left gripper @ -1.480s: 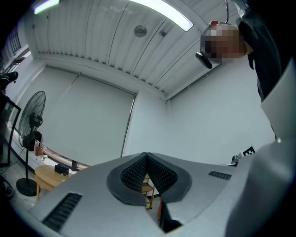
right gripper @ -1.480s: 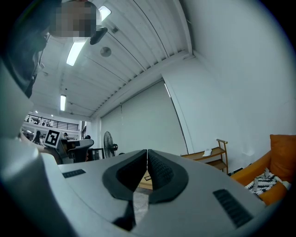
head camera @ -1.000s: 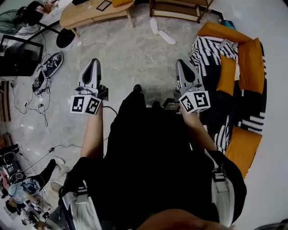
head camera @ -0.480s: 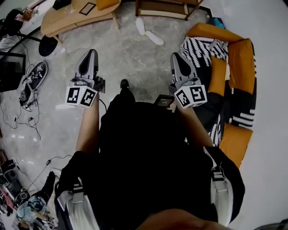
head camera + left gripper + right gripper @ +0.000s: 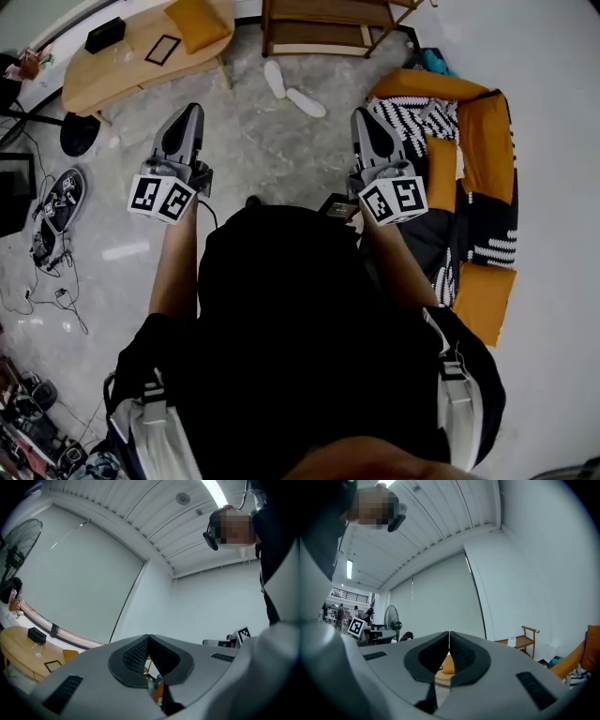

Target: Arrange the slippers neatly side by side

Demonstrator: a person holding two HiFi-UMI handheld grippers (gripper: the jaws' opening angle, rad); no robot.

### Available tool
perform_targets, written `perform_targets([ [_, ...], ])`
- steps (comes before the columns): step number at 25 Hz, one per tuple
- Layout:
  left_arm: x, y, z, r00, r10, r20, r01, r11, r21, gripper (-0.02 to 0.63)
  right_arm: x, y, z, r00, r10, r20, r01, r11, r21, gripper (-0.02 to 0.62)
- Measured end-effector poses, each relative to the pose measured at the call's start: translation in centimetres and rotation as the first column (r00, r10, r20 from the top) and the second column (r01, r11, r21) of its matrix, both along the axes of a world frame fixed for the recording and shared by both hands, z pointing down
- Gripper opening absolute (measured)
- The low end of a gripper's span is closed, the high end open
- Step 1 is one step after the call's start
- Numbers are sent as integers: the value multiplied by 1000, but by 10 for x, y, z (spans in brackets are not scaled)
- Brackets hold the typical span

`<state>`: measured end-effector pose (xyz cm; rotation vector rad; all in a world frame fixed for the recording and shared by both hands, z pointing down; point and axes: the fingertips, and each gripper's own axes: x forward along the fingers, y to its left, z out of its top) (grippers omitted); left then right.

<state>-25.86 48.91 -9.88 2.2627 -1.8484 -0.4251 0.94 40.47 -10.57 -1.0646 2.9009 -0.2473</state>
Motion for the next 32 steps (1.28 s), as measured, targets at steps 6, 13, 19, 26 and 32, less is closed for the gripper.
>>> perform_targets([
  [6,-28,-49,26,996,83,-27,-84,996,-21,14,-19,-43,4,996,92,-19,-91,996,9,32],
  [13,-7,-99,50,987,151,-51,-155,985,-77,14,42,-101,11,970,242,-33,-243,970,-28,32],
  [19,12,-163,56,994,104,-21,-105,989,-107,14,41,-159,45,988,148,-30,-150,985,-82,32],
  [26,61,-259,40,999,42,0,-41,986,-164,14,36,-259,51,998,-53,-34,49,993,-105,32],
  [32,106,-347,30,998,41,38,-33,978,-204,14,57,-334,59,986,-151,-65,147,987,-60,32],
])
